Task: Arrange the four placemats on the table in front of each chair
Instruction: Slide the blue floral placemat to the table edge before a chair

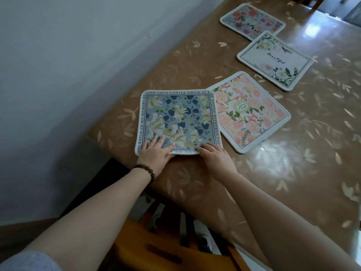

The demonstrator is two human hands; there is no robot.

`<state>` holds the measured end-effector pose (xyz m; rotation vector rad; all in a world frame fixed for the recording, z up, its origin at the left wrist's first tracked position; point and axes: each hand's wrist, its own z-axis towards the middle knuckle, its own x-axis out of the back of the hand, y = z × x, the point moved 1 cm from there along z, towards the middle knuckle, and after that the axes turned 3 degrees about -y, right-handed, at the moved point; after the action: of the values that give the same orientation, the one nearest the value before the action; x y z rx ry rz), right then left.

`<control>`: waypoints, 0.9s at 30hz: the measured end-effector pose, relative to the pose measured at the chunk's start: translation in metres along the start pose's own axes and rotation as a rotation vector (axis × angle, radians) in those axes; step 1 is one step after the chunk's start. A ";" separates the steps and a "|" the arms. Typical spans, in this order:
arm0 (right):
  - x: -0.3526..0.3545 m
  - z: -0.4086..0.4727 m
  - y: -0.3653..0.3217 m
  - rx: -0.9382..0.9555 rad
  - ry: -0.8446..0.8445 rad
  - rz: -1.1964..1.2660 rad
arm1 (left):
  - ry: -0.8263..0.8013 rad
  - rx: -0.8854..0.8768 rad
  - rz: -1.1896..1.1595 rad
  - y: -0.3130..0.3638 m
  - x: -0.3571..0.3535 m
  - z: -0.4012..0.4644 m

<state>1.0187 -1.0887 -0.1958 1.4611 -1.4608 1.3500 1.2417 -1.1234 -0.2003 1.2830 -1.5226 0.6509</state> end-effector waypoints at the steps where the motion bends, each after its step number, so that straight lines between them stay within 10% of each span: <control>1: -0.001 -0.006 0.003 0.007 -0.002 -0.001 | 0.002 0.011 0.001 0.006 -0.001 -0.007; 27: 0.007 -0.099 0.072 0.024 -0.127 0.056 | 0.030 0.167 -0.047 0.134 -0.039 -0.095</control>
<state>0.9272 -1.0082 -0.1793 1.5566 -1.5813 1.3324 1.1462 -0.9864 -0.1767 1.4236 -1.4331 0.7764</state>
